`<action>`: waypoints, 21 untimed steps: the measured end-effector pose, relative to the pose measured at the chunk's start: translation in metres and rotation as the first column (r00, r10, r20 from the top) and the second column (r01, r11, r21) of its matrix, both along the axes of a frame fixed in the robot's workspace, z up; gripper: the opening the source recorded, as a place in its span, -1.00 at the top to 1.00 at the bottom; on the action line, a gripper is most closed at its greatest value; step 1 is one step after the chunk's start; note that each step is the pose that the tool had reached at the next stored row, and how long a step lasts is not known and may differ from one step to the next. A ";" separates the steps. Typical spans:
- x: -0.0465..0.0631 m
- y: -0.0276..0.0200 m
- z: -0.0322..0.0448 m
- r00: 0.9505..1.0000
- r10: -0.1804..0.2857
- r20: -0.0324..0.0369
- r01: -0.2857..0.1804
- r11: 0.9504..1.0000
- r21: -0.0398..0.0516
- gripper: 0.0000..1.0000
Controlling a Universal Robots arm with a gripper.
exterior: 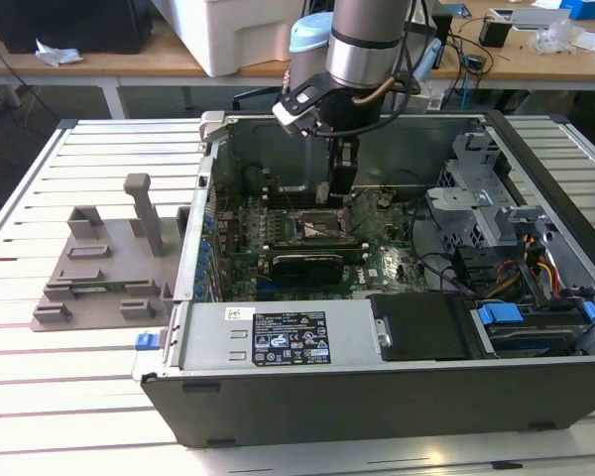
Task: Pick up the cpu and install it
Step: 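Place the cpu into insertion slot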
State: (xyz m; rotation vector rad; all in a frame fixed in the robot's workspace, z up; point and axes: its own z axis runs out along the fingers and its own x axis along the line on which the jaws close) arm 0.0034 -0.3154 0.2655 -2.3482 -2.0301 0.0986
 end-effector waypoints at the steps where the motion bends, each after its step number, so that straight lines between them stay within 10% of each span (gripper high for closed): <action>1: 0.000 0.0000 0.0000 1.000 -0.013 0.000 0.013 1.000 0.000 -0.09; 15: 0.001 0.0000 0.0000 0.992 -0.123 0.000 0.123 0.992 -0.001 -0.09; 21: 0.001 0.0000 0.0000 0.982 -0.189 0.000 0.189 0.982 -0.002 -0.09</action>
